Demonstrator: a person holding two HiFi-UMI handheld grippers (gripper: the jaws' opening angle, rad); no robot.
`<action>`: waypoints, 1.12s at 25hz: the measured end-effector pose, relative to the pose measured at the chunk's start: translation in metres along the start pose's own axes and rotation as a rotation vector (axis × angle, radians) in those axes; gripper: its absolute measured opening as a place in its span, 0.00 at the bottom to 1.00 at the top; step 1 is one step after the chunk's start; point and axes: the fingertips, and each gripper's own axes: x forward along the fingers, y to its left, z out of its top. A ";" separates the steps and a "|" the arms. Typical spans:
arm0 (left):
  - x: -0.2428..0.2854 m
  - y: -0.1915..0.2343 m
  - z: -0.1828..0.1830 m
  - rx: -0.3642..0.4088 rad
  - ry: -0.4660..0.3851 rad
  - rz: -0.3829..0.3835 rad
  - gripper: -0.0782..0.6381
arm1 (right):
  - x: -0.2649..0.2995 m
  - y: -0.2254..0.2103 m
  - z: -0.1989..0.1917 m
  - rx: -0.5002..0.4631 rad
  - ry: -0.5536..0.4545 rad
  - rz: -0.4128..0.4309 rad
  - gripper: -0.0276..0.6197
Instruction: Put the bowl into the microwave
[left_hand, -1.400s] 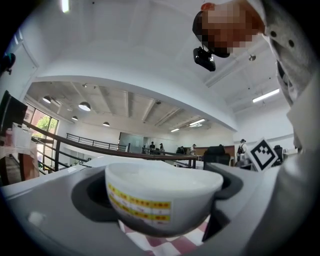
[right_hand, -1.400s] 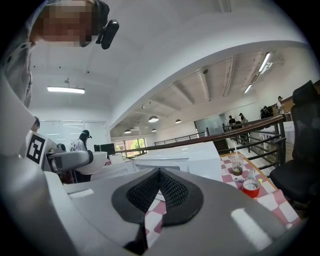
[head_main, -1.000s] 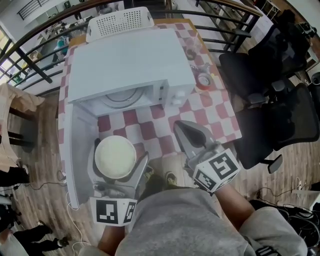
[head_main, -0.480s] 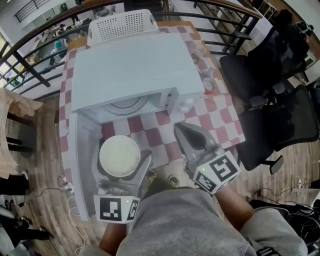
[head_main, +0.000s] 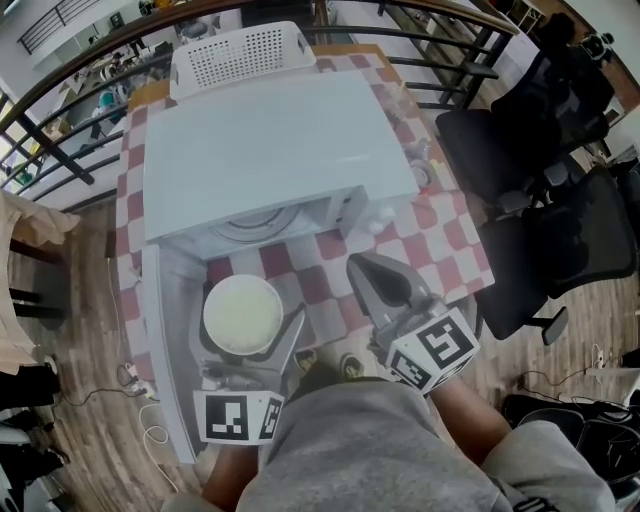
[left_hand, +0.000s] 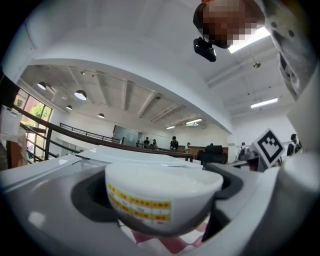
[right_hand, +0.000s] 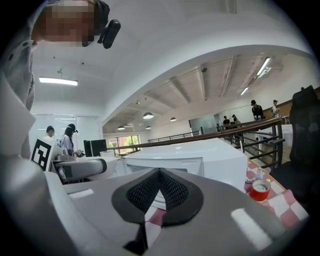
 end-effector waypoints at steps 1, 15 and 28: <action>0.001 0.003 -0.001 -0.004 -0.003 0.000 0.87 | 0.002 0.001 -0.001 0.000 0.002 -0.001 0.04; 0.017 0.022 -0.023 0.014 0.025 0.025 0.87 | 0.018 0.004 -0.011 0.005 0.034 -0.001 0.04; 0.039 0.030 -0.047 0.023 0.071 0.049 0.87 | 0.020 -0.004 -0.015 0.008 0.048 -0.014 0.04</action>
